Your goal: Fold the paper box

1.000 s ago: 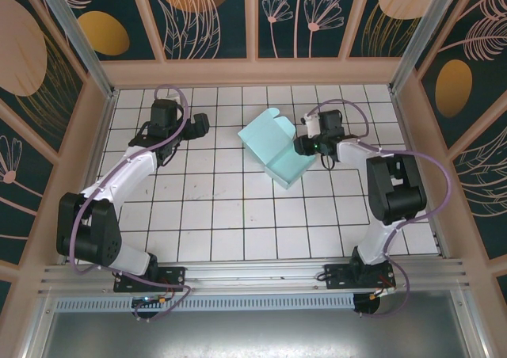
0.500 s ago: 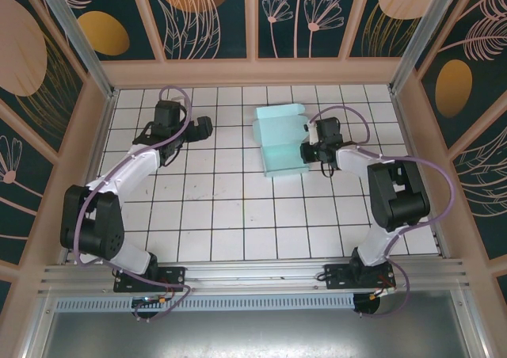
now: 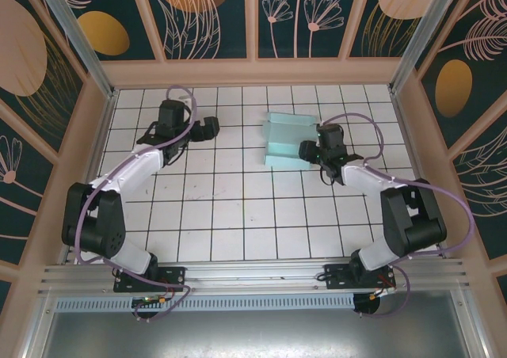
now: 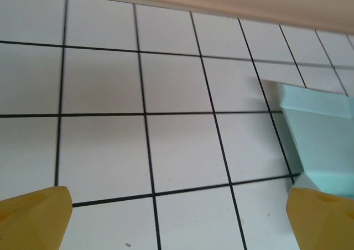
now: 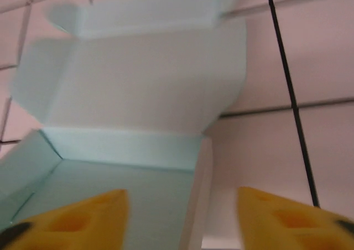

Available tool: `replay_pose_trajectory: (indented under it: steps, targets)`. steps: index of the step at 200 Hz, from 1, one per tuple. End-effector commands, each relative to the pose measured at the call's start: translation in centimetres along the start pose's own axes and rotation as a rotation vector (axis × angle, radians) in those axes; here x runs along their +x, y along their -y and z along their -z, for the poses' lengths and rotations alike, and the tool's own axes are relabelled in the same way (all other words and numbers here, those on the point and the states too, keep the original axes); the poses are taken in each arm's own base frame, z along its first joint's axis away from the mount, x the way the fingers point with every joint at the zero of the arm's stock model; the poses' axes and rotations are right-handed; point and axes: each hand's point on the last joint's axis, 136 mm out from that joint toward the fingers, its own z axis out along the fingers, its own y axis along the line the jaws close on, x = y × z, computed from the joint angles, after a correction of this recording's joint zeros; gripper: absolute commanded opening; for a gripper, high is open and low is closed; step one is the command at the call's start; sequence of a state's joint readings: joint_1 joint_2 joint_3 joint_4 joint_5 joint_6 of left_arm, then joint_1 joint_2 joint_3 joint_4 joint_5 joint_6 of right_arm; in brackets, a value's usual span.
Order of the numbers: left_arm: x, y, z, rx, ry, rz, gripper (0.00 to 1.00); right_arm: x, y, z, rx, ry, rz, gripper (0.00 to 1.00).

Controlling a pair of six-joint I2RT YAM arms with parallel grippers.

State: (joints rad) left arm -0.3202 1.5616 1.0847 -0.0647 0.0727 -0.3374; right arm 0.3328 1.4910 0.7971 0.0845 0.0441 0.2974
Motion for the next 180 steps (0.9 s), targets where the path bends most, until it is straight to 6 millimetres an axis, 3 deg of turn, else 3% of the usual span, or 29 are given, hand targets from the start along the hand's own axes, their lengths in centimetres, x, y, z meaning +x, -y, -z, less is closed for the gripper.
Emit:
replay_pose_trajectory:
  steps: [1,22,29,55,83,131,180]
  targets:
    - [0.7,3.3,-1.0,0.043,-0.043,-0.107,0.99,-4.2,-0.8,2.0,-0.065,0.164,-0.008,0.67]
    - [2.6,5.9,-2.8,0.177,-0.169,-0.030,0.95,-5.7,-0.9,3.0,-0.076,0.221,0.004,0.73]
    - [4.0,6.3,-4.2,0.189,-0.231,-0.006,0.93,-6.0,-0.9,3.2,-0.080,0.228,0.004,0.74]
    - [5.6,8.0,-6.9,0.216,-0.323,0.037,0.89,-5.5,-1.6,3.2,-0.119,0.202,0.011,0.74]
    - [5.4,8.7,-8.1,0.225,-0.338,0.053,0.89,-3.0,-1.3,2.1,-0.108,0.107,0.016,0.74]
    - [4.4,9.6,-8.9,0.242,-0.338,0.064,0.89,3.6,-0.4,0.7,-0.061,-0.041,-0.007,0.74]
    - [5.3,11.8,-10.3,0.259,-0.376,0.032,0.87,6.4,-1.0,0.7,-0.073,-0.076,-0.016,0.74]
